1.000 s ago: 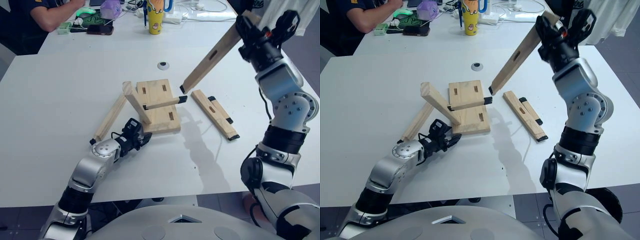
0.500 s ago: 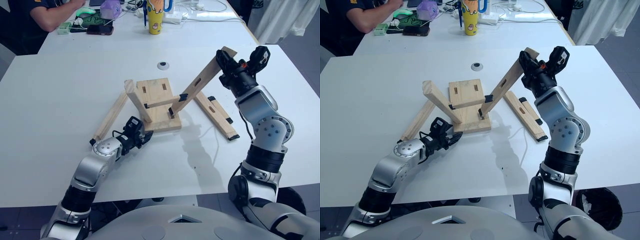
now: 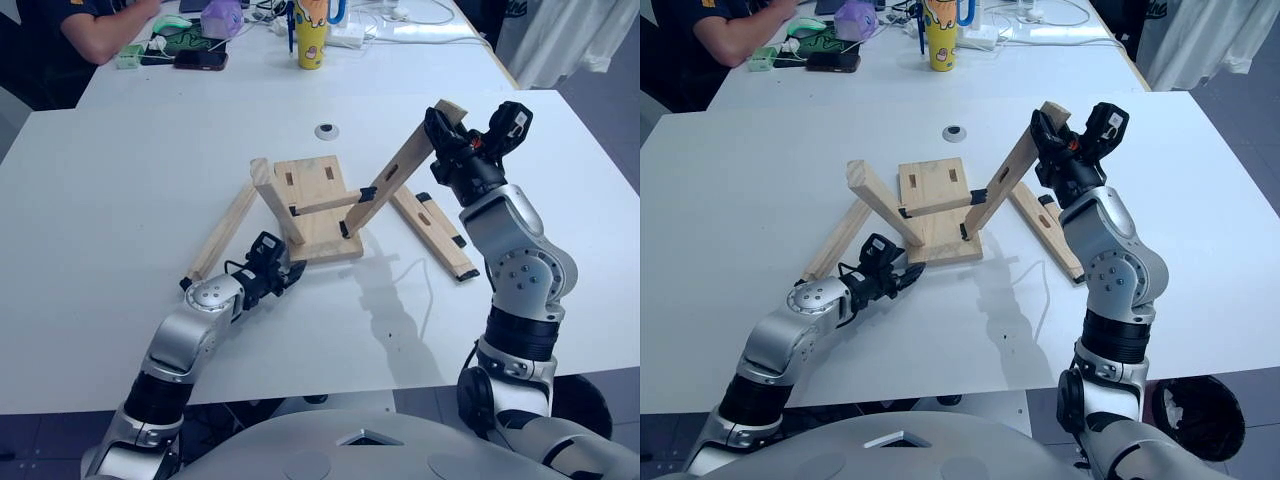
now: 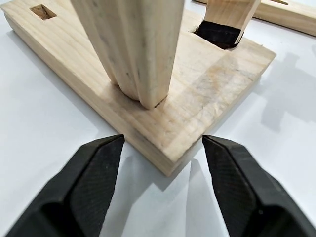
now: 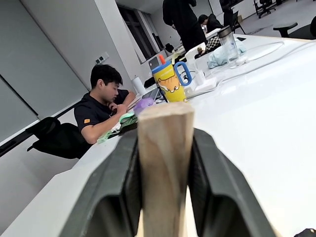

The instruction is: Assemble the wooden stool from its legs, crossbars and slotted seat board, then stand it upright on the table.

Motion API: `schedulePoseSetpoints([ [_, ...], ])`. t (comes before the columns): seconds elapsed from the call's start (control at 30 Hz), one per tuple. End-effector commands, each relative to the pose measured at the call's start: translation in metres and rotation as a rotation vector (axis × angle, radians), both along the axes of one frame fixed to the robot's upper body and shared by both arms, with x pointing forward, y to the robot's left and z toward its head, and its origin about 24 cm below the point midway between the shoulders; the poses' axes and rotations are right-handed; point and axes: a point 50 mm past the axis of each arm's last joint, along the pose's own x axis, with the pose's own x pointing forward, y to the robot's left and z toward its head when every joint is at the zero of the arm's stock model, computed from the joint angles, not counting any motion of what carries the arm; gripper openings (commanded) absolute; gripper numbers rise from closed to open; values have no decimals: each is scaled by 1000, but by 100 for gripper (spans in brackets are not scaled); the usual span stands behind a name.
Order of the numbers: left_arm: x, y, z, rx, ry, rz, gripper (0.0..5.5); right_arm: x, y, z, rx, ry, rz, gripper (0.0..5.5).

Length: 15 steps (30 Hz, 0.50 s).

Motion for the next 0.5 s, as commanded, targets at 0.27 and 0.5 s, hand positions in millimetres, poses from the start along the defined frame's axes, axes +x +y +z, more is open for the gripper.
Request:
schedulePoseSetpoints([
  [0.27, 1, 0, 4, 7, -18, 9, 295, 4, 3, 0, 48, -47, -29, 105],
  [0.5, 2, -1, 4, 4, -20, 8, 295, 3, 6, 0, 33, -101, -7, 105],
])
